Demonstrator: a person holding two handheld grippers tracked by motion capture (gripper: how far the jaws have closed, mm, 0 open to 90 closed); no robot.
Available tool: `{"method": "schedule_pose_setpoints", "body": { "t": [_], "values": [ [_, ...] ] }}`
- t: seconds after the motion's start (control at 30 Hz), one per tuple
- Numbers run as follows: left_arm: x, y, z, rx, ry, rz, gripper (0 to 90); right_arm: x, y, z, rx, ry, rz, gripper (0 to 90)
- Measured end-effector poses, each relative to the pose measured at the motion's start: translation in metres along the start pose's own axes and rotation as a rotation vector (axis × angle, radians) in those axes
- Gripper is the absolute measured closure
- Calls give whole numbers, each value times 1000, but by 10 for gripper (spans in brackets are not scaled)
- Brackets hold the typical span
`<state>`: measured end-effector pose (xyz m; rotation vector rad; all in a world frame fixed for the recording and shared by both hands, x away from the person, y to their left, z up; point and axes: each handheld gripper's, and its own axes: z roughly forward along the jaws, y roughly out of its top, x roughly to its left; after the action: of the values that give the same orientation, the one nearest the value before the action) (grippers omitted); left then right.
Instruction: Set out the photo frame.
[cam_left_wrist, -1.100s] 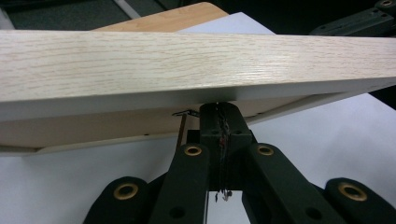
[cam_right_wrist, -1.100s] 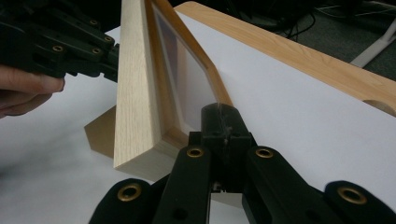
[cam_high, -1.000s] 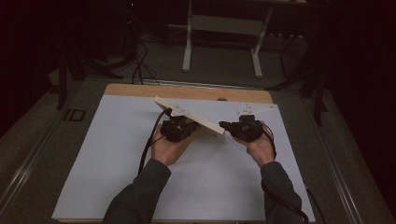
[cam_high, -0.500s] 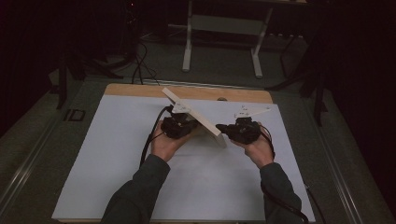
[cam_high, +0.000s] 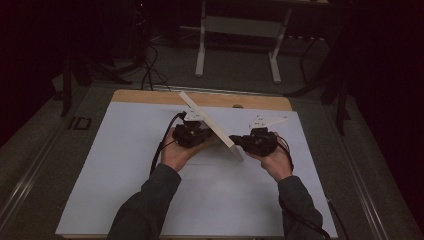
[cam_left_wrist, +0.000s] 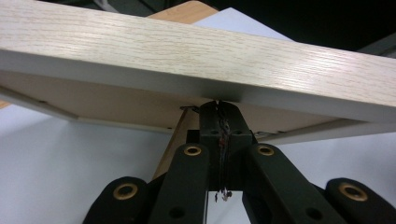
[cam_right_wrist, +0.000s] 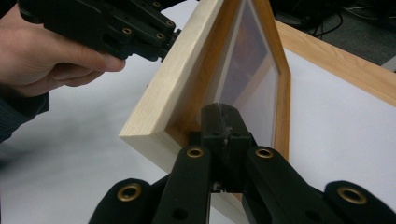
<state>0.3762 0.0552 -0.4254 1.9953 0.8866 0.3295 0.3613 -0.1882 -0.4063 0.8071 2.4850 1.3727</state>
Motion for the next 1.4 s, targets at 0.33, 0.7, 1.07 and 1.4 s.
{"method": "schedule_pose_setpoints", "body": {
  "t": [0.33,0.7,1.07,1.4],
  "values": [
    [-2,2,2,-1,-2,7,900,4,0,-1,-4,4,-15,900],
    [2,2,5,-17,-33,-1,900,12,1,-1,-3,19,-39,900],
    [-2,0,2,-47,-45,-5,900,18,2,0,0,31,-59,900],
    [-8,-3,-3,-46,-55,10,900,22,2,0,1,31,-66,900]
  ]
}}
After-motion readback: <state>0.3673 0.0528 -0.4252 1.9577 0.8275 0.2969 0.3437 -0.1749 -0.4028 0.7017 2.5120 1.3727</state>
